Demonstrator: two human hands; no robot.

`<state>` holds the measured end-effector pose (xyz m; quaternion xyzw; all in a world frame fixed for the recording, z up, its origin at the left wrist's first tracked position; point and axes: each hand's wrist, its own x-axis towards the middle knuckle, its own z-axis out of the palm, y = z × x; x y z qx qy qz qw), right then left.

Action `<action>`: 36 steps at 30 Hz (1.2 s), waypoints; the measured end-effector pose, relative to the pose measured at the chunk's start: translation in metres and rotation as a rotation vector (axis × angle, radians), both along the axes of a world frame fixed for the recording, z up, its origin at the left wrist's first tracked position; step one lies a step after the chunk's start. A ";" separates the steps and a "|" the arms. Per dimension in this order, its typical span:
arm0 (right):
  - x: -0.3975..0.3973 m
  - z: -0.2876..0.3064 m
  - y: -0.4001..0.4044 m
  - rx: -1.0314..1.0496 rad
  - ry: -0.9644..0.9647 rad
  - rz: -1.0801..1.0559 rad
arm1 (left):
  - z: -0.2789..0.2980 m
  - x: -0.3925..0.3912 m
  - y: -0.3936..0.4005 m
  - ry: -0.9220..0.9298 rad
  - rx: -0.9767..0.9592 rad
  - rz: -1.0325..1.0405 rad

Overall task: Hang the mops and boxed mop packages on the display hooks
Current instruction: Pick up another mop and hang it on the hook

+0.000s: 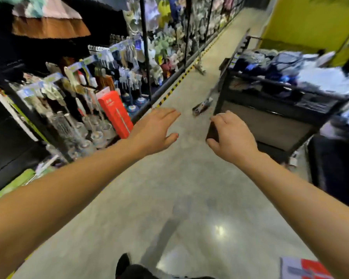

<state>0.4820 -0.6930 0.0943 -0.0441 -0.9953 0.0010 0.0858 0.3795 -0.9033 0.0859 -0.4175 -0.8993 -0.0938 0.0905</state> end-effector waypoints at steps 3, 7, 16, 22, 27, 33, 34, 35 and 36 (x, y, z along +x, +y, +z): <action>0.045 -0.005 0.079 -0.011 -0.002 -0.130 | -0.001 0.019 0.092 -0.015 -0.005 -0.094; 0.092 -0.018 0.178 -0.037 -0.013 -0.300 | -0.005 0.038 0.209 -0.044 0.009 -0.234; 0.132 -0.031 0.379 -0.058 -0.037 -0.580 | -0.019 0.035 0.455 -0.056 0.032 -0.500; 0.116 -0.004 0.503 -0.074 0.007 -0.717 | 0.002 -0.002 0.603 -0.026 0.007 -0.627; 0.101 0.004 0.608 -0.086 0.050 -0.775 | 0.012 -0.024 0.716 -0.006 -0.021 -0.687; 0.078 -0.004 0.752 -0.084 0.055 -0.746 | -0.002 -0.041 0.853 -0.016 -0.026 -0.660; 0.074 -0.006 0.776 -0.087 0.053 -0.732 | -0.006 -0.043 0.876 -0.019 -0.020 -0.641; 0.071 -0.007 0.800 -0.100 0.049 -0.718 | -0.010 -0.045 0.897 -0.030 -0.014 -0.621; 0.067 -0.008 0.823 -0.120 0.046 -0.704 | -0.012 -0.046 0.917 -0.048 -0.009 -0.599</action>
